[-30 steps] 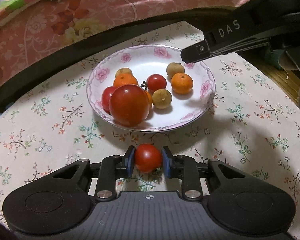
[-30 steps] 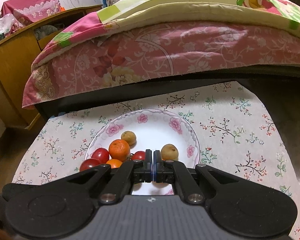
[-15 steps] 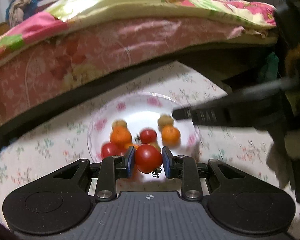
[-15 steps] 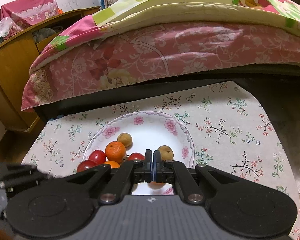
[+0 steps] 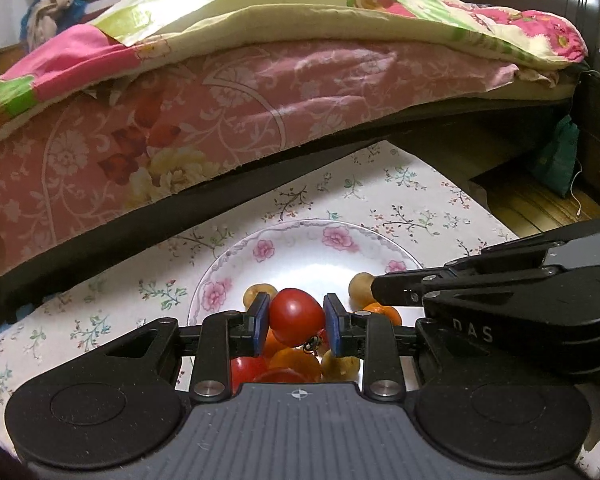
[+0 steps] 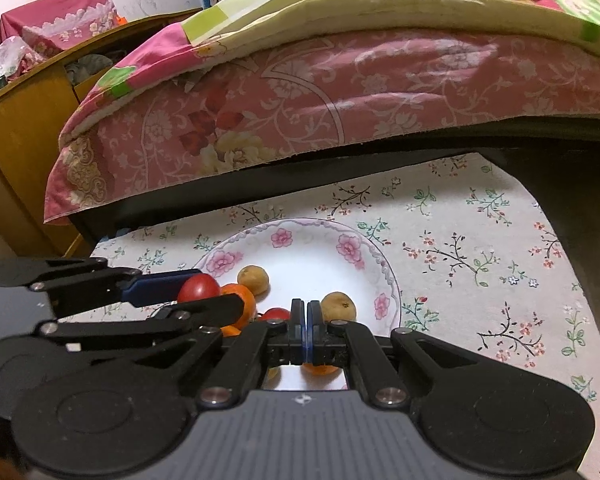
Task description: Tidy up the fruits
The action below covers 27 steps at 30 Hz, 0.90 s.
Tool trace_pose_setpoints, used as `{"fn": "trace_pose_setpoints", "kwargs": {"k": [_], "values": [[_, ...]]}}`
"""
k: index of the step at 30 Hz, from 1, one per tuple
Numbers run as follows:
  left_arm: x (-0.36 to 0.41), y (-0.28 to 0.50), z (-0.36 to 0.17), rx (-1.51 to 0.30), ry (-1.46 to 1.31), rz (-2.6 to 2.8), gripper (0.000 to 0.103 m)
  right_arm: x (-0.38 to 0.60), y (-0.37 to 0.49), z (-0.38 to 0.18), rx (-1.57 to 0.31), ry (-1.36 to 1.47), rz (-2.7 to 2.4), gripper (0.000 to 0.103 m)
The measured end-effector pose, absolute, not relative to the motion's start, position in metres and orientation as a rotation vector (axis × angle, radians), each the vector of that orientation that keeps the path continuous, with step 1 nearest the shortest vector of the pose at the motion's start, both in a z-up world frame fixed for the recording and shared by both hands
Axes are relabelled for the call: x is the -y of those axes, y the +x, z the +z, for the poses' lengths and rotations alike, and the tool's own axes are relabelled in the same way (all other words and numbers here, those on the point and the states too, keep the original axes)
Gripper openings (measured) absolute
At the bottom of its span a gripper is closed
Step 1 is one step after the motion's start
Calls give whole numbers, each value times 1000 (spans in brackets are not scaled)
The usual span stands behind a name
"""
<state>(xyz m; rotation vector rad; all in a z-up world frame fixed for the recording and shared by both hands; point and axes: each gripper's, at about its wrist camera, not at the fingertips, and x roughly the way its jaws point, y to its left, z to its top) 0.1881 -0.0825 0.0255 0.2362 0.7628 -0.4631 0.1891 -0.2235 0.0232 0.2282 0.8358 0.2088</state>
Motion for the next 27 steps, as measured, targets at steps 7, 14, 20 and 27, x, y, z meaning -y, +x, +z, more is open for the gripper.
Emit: {"fn": "trace_pose_setpoints", "kwargs": {"k": [7,14,20,27], "values": [[80,188,22,-758,222,-473,38,224,189,19,-833,208,219,6],[74,188,24,-750,210,-467,46,225,187,18,-819,217,227,10],[69,184,29,-734,214,-454,53,227,184,21,-805,216,230,19],[61,181,39,-711,182,-434,60,236,180,30,-776,228,212,30]]}}
